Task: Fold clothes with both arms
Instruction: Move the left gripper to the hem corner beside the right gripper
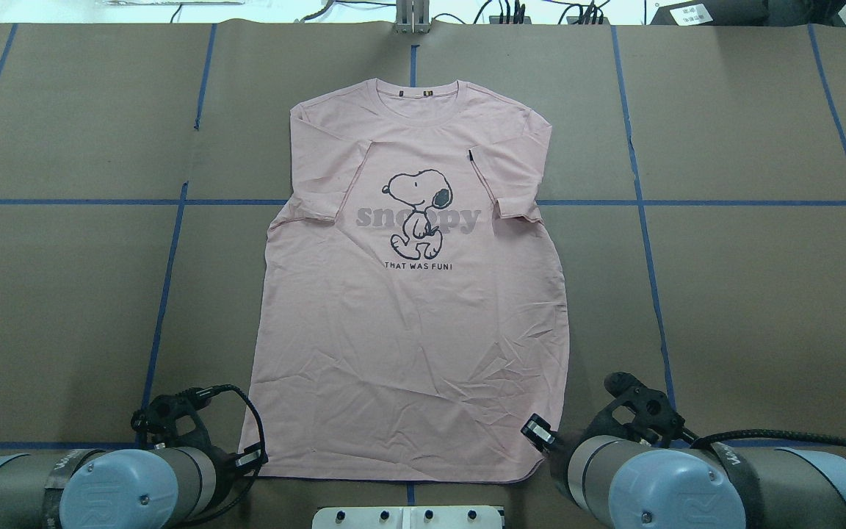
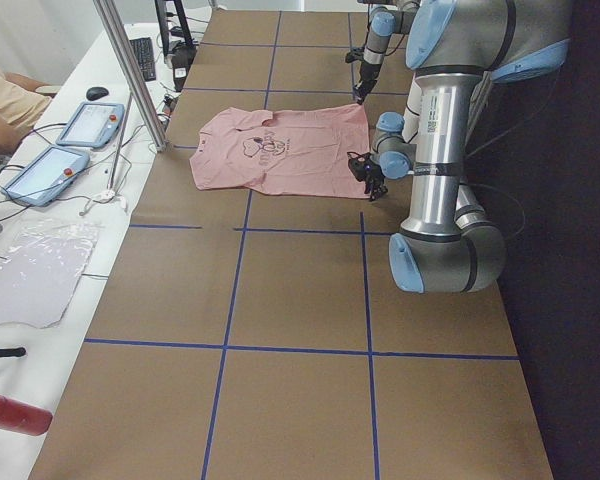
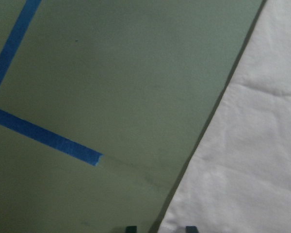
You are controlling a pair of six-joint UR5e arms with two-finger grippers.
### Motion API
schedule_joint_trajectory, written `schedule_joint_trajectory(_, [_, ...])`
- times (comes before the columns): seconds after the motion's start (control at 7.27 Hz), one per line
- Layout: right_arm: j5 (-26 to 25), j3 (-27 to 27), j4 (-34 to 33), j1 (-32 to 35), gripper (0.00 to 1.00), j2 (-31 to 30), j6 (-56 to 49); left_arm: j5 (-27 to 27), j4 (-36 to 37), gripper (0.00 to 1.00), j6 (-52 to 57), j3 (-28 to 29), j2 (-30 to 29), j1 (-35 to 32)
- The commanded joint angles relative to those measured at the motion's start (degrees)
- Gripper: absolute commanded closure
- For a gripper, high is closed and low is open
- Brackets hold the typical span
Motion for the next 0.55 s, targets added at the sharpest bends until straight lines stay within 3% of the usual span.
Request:
schedule_joint_trajectory(0.0, [0.00,0.10,-0.07,0.09,1.00,-0.09,0.00,-0.09,0.01,0.69,0.00,0.40,-0.34,0.14])
schedule_joint_trajectory(0.28, [0.00,0.10,0.02,0.01,1.00,0.00,0.00,-0.26,0.01,1.00,0.00,0.23,-0.86,0.14])
schedule_joint_trajectory(0.41, [0.00,0.19,0.02,0.01,1.00,0.00,0.00,-0.26,0.01,1.00,0.00,0.05,-0.95,0.14])
